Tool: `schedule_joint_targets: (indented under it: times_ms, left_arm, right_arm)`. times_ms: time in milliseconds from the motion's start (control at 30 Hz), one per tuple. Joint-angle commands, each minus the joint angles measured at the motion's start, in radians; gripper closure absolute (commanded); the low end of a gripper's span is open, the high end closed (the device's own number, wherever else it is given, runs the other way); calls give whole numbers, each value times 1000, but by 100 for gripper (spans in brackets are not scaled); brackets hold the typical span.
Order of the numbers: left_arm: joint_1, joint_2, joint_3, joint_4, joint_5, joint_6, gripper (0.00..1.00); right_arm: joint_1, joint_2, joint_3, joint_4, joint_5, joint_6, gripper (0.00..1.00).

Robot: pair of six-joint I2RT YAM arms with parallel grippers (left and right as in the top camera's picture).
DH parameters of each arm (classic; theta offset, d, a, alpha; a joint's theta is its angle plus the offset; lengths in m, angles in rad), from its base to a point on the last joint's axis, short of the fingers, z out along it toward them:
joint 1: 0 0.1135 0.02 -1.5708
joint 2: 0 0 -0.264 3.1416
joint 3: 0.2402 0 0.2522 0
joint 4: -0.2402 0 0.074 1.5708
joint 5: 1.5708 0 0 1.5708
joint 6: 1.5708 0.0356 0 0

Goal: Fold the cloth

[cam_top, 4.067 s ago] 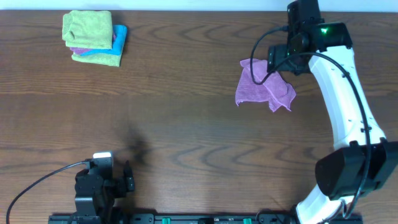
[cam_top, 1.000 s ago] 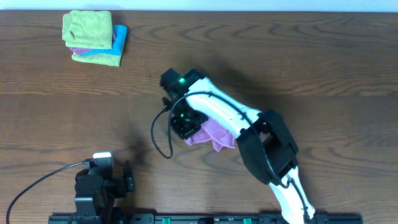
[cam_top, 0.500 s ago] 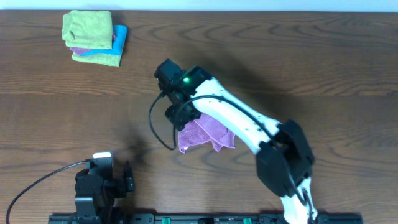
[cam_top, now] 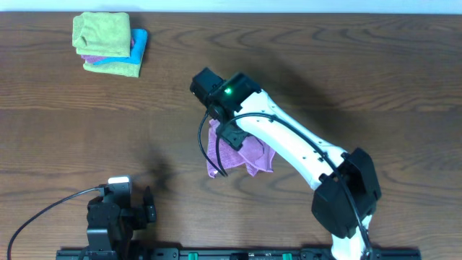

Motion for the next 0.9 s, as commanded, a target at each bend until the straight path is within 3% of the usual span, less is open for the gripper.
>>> schedule_joint_targets:
  times_ms: [0,467,867]
  left_arm:
    - [5,-6,-34,-31,-4,-8,5]
    - [5,-6,-34,-31,-4,-8,5]
    - [5,-6,-34,-31,-4,-8,5]
  right_arm:
    - [-5,-3,-61,9,22,-23,32]
    - [38,-3,-262,143,-38,-20,36]
    - [43,-3,-333,283,-37,-19,36]
